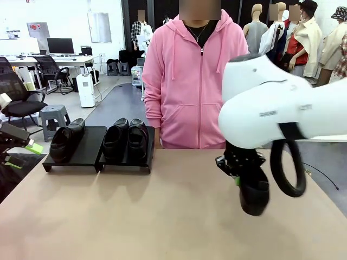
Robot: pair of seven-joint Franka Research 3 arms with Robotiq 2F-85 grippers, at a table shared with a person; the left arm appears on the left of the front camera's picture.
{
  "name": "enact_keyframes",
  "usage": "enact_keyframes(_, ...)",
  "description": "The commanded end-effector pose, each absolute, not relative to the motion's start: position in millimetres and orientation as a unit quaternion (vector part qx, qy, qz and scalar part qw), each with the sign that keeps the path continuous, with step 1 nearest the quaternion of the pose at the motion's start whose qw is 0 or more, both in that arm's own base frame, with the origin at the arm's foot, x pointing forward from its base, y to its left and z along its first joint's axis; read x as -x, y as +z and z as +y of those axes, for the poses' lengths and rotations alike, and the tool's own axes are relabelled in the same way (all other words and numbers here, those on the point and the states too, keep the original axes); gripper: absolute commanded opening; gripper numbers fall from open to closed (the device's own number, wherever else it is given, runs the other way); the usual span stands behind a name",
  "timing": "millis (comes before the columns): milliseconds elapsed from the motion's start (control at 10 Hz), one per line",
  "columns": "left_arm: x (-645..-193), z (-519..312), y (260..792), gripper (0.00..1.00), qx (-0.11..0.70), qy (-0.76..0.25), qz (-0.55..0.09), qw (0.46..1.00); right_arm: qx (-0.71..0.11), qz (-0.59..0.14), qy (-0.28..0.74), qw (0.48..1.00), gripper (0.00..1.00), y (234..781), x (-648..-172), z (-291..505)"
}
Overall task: Organize the shoes by placing them on the stand.
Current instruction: Pick up one Shoe and place it in the middle of the table.
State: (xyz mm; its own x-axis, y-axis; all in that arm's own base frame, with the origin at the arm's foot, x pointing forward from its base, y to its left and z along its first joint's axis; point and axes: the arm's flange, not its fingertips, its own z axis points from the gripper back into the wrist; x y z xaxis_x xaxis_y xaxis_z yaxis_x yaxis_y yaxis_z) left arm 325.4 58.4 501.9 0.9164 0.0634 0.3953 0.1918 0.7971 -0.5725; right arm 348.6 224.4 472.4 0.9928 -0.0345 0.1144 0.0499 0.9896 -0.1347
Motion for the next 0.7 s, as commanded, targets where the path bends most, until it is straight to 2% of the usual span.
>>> enact_keyframes(0, -323, 61, 502, 1.00, 0.314, -0.042, -0.202, 0.927, 0.061, -0.054, -0.031, 0.996, 0.00, 472, -297, 223)
enact_keyframes(400, -323, 61, 502, 1.00, 0.314, -0.042, -0.202, 0.927, 0.072, -0.052, -0.022, 0.996, 0.00, 478, -315, 224)
enact_keyframes(500, -323, 61, 502, 1.00, 0.314, -0.042, -0.202, 0.927, 0.072, -0.048, -0.026, 0.996, 0.00, 470, -295, 222)
enact_keyframes(600, -323, 61, 502, 1.00, 0.314, -0.042, -0.202, 0.927, 0.046, -0.095, 0.002, 0.994, 0.00, 467, -295, 247)
